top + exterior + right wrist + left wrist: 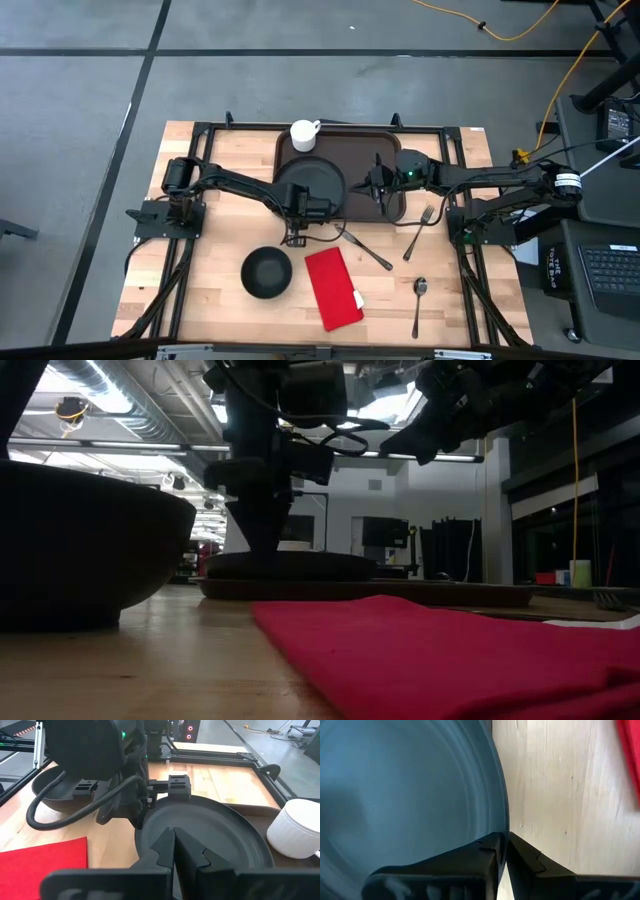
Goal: Set up tray
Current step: Put the black plate on the left side of the brown serving tray, then put the black bowl on top of the black plate
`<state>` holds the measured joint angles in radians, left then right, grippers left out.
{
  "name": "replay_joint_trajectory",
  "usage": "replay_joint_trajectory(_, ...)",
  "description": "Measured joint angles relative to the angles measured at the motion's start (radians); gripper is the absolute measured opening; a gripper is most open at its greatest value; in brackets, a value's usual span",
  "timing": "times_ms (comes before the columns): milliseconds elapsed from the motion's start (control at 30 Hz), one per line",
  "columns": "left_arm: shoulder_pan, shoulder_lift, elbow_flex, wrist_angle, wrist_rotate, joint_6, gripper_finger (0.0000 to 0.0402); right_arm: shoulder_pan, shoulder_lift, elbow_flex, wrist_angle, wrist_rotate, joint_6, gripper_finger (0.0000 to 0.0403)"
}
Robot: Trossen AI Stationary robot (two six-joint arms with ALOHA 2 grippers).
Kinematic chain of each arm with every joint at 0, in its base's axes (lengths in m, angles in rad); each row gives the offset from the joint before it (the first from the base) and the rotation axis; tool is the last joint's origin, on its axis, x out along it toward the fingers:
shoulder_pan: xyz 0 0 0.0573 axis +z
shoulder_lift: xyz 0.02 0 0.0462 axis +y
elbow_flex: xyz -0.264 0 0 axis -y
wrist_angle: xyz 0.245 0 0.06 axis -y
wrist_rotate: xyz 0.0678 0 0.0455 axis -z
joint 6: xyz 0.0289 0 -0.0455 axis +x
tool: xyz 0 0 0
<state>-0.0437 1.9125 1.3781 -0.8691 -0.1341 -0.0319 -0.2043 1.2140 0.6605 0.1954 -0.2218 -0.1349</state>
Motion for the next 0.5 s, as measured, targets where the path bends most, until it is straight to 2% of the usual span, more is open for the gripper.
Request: replay_joint_trajectory(500,0.0,0.0,0.0,0.0,0.0,-0.011,0.0078,0.0,0.0,0.0,-0.006,0.0,0.0,0.0027)
